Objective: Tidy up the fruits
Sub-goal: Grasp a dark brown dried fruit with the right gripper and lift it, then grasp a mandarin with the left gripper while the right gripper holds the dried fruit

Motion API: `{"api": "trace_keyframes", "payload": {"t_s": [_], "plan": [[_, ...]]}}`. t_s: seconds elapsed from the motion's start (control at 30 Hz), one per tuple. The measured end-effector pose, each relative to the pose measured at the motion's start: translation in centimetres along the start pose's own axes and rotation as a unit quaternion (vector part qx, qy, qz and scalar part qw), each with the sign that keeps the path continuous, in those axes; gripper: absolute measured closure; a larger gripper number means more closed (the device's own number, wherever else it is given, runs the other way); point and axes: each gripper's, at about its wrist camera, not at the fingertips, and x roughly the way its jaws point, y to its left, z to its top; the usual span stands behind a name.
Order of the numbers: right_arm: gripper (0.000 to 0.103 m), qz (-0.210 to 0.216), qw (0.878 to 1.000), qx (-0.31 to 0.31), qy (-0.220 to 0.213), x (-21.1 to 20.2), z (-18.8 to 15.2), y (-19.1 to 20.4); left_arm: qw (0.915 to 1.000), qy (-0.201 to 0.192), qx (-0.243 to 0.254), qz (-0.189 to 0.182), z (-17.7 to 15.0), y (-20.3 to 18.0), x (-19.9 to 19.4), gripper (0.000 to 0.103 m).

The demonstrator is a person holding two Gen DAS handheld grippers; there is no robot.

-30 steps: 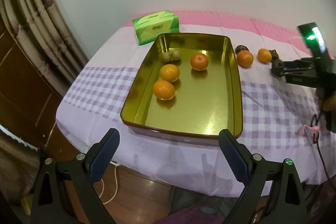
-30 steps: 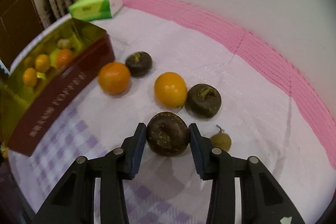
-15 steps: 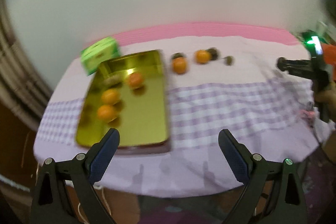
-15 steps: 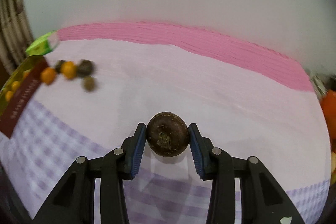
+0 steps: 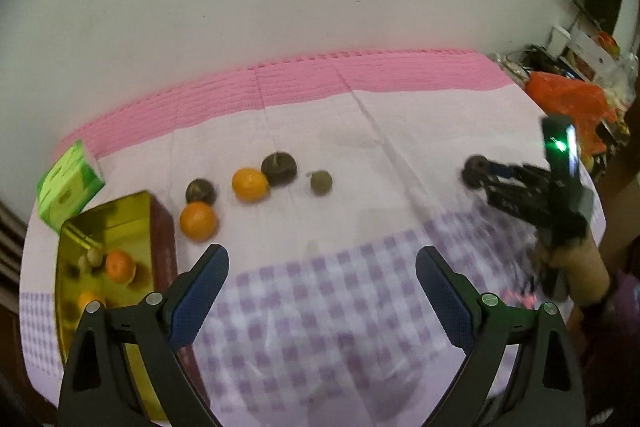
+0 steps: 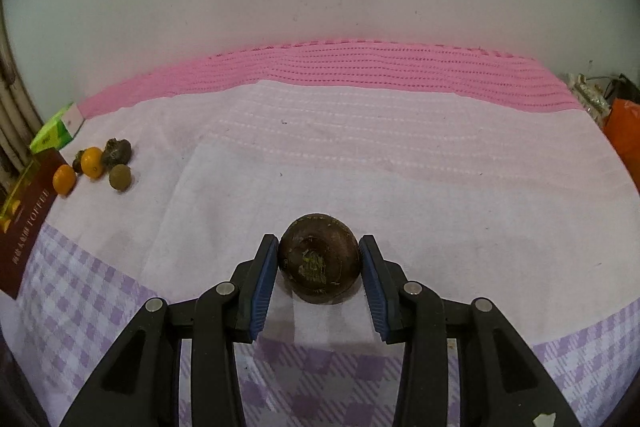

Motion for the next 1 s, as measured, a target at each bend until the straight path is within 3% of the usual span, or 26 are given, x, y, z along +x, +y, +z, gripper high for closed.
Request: {"api": "trace_keyframes", "payload": {"t_s": [0.13,0.23,0.33,0.47,0.63,0.8,1.0], "plan": [[0.065,0.016,1.000,0.006,0.002,0.0,0.0,-0.4,0.9999,0.013,0.004,0.005,1.9,1.5,2.2,0.008],[0.065,0.023,1.000,0.001,0.003,0.1,0.0,-0.2,0.9989,0.028,0.037,-0.012,3.2,2.5,4.2,0.008],[0.065,0.029,1.000,0.003,0.003,0.1,-0.1,-0.4,0.9946,0.061,0.081,-0.021,4.0,3.4,6.3,0.008],[0.065,0.040,0.999,0.016,0.005,0.2,-0.1,-0.8,0.9891,0.097,0.104,-0.040,4.9,5.2,8.2,0.009],[0.065,0.039,0.999,0.016,0.011,0.4,0.0,-0.8,0.9842,0.115,0.132,-0.028,5.7,6.1,10.0,0.011],[0.065,0.038,0.999,0.016,0.011,0.4,0.0,-0.7,0.9790,0.131,0.151,-0.041,6.3,6.2,12.0,0.012],[0.065,0.037,0.999,0.015,0.012,0.5,0.0,-0.6,0.9715,0.160,0.169,-0.044,5.9,5.9,15.1,0.027]]}}
